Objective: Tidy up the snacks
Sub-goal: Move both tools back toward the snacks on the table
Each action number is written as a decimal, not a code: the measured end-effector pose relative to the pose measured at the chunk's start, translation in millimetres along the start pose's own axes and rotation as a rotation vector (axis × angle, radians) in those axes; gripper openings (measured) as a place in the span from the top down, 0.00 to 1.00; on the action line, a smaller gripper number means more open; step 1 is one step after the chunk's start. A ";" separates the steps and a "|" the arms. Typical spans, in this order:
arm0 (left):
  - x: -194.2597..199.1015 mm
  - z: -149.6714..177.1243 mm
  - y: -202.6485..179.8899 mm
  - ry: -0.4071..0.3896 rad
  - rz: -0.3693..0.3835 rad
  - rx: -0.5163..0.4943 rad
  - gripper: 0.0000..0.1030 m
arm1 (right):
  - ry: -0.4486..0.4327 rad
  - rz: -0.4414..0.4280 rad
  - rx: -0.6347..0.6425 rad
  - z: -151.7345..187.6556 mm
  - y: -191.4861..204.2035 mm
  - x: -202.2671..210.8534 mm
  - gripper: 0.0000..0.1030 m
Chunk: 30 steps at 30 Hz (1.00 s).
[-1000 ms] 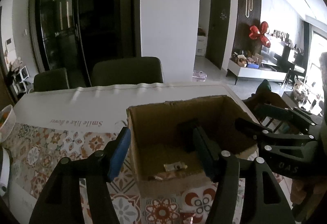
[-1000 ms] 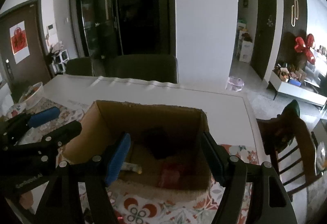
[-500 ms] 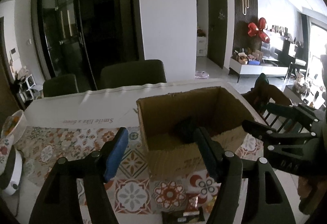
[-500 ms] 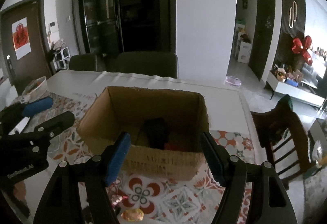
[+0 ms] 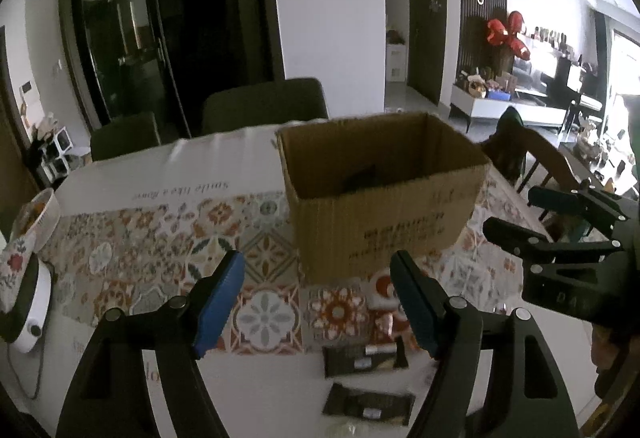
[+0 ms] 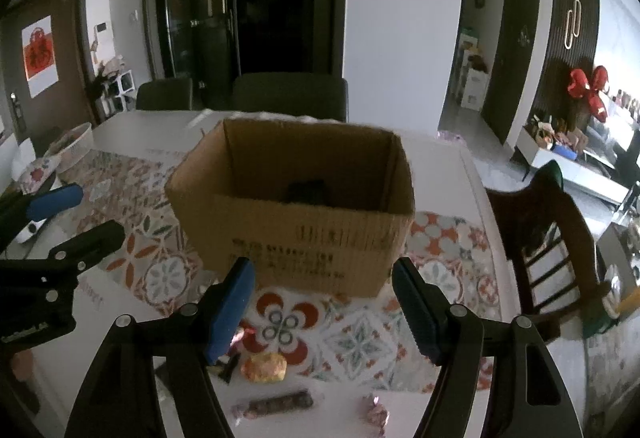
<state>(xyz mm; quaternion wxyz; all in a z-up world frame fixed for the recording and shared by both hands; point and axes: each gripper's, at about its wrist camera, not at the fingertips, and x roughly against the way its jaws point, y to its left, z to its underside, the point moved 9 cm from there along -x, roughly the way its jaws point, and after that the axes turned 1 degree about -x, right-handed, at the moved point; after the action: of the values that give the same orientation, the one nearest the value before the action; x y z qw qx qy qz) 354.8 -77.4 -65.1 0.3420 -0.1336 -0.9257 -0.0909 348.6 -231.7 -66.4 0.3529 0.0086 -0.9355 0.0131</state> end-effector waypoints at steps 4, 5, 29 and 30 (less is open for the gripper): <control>1.3 21.5 -1.9 0.043 0.005 0.008 0.27 | 0.025 0.006 0.012 15.2 2.3 -0.1 0.31; 1.1 26.3 -3.1 0.054 0.009 0.009 0.27 | 0.032 0.008 0.014 18.7 2.2 -0.1 0.31; 14.4 151.3 -17.0 0.233 0.046 -0.040 0.28 | 0.246 -0.030 0.075 142.2 40.1 6.0 0.31; 14.5 154.0 -17.6 0.232 0.040 -0.055 0.28 | 0.251 -0.023 0.077 147.0 40.4 7.6 0.31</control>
<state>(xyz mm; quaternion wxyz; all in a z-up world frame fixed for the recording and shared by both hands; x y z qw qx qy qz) 245.0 -51.4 -172.4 0.4448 -0.1500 -0.8742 -0.1241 244.8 -195.8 -172.5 0.4668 0.0312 -0.8826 0.0461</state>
